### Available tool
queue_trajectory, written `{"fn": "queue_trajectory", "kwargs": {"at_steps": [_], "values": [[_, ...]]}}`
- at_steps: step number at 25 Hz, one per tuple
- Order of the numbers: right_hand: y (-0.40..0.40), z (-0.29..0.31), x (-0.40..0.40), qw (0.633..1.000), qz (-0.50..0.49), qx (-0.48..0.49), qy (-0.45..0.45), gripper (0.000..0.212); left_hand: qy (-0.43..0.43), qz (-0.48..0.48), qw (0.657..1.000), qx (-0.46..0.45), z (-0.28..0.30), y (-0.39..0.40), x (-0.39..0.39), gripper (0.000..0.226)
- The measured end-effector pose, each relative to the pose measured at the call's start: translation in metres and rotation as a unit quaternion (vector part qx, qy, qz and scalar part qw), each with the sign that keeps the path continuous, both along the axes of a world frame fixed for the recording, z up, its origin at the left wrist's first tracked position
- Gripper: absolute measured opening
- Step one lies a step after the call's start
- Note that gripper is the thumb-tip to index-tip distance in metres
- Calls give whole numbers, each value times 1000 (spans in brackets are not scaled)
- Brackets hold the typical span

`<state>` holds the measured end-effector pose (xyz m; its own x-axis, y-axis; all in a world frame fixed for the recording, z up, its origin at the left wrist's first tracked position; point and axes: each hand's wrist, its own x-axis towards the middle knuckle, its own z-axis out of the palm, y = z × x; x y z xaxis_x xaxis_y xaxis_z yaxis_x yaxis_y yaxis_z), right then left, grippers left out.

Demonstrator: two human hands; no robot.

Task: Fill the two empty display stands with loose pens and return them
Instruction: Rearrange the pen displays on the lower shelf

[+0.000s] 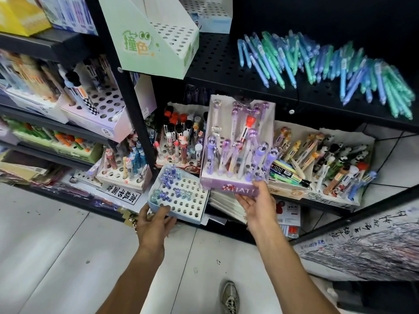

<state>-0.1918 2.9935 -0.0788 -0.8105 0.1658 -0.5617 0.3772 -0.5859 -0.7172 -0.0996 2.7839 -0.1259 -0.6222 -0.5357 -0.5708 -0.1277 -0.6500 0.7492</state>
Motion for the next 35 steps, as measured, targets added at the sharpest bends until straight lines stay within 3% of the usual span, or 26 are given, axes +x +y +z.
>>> {"fn": "queue_trajectory", "kwargs": {"at_steps": [11,21,24,27,32,35], "values": [[58,-21,121,998,5,22,-61,13,-9,-23,999,22,2,29,18,51],[83,-25,136,997,-40,-6,-64,9,-8,-21,999,33,4,23,32,38],[82,-21,136,997,-43,11,-61,5,-6,-14,1000,26,13,17,38,45],[84,-6,142,997,-52,28,-50,8,4,-17,1000,22,29,14,40,48],[98,51,174,996,-70,59,-19,12,46,-77,996,26,78,32,38,31],[114,103,196,994,-88,71,11,11,79,-106,991,26,112,46,39,48]]}}
